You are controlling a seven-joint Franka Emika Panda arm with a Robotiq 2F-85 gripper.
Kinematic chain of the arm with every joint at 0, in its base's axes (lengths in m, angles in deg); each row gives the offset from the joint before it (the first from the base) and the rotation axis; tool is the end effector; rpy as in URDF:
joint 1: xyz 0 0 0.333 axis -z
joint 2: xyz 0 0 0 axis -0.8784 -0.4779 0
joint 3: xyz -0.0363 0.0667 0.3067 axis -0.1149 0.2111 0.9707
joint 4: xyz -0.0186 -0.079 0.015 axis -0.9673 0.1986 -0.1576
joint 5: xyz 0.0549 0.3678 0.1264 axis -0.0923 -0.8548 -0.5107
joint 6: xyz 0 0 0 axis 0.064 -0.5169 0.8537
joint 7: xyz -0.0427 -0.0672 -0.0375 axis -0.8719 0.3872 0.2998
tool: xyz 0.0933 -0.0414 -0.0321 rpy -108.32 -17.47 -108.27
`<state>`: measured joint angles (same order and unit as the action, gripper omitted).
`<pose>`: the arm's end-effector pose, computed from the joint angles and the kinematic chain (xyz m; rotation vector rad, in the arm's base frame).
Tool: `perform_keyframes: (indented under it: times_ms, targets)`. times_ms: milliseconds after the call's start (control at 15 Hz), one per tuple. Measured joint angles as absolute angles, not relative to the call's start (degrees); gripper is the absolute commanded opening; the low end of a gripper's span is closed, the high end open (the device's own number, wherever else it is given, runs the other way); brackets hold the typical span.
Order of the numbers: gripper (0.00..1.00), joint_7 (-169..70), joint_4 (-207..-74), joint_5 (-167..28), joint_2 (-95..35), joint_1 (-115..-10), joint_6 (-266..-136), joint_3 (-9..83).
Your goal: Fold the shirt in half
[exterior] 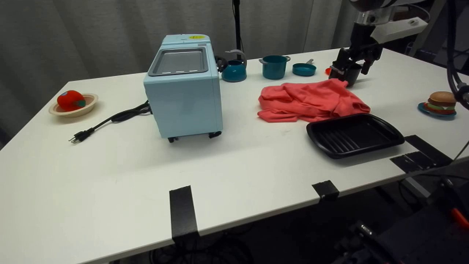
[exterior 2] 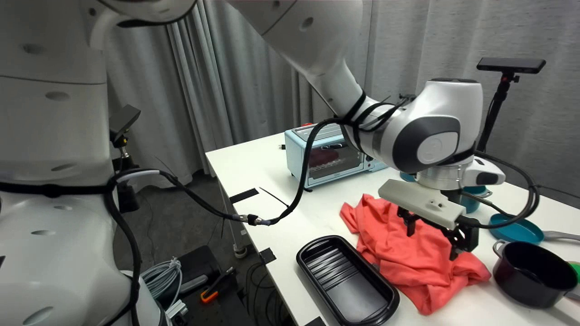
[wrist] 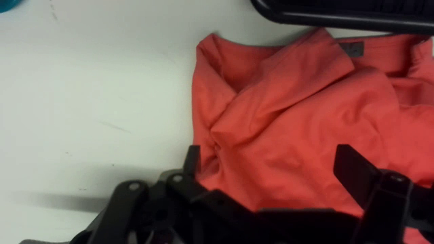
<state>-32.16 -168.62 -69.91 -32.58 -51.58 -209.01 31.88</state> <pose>0.5572 -0.1896 0.2715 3.0432 -0.0965 0.0685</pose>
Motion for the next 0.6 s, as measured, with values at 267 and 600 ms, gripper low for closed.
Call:
perform_keyframes:
  times_ms: [267,600]
  targets:
    - [1.00,-36.7,-161.4,-71.4,-38.5,-49.0,-208.5,31.3]
    - [1.00,-37.6,-159.7,-71.6,-40.1,-48.7,-208.3,31.3]
